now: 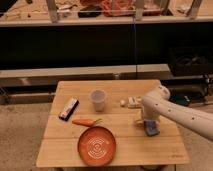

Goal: Wipe the white sponge on the table

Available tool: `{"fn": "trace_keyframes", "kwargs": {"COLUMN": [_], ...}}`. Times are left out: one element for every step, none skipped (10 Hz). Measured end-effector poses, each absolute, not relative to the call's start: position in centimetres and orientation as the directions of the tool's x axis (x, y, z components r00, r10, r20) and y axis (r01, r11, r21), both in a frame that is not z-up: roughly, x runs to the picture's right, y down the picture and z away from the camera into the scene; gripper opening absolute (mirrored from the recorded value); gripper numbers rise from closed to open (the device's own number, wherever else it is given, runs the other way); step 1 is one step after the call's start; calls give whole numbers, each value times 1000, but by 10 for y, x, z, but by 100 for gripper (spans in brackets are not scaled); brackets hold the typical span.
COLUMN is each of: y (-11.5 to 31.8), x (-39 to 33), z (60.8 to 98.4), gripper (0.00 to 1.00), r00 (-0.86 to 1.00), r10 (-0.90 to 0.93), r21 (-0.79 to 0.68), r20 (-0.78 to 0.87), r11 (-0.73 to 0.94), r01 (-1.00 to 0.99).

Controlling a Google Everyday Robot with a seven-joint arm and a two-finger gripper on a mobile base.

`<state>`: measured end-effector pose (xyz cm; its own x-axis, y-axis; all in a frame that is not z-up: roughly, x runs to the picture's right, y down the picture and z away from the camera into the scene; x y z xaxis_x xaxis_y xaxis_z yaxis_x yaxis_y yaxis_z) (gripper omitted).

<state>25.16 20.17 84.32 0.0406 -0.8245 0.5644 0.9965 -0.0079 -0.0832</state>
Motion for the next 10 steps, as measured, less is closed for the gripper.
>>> {"fn": "trace_keyframes", "kwargs": {"y": [204,206,209,211,212,212,214,213,214,214], "x": [253,256,259,260,261,261,261,260,260,260], "z": [846,849,851,852,853,853,854,854,854,852], "gripper": [80,80,80,78,70,64,62,62,62,62], "r00": [40,41,44,47,50,53,54,56,60,63], "r10": [-825,-827,-828,-829,-829,-831,-831,-832,-832,-834], "r21": [-80,-79,-81,-83,-85,-87,-88,-87,-87,-85], "r20": [563,561,560,557,556,554,554,552,551,548], "r11": [-6,-4,-2,1,3,5,6,10,14,19], "r01": [997,997,997,997,996,996,996,996,996,996]}}
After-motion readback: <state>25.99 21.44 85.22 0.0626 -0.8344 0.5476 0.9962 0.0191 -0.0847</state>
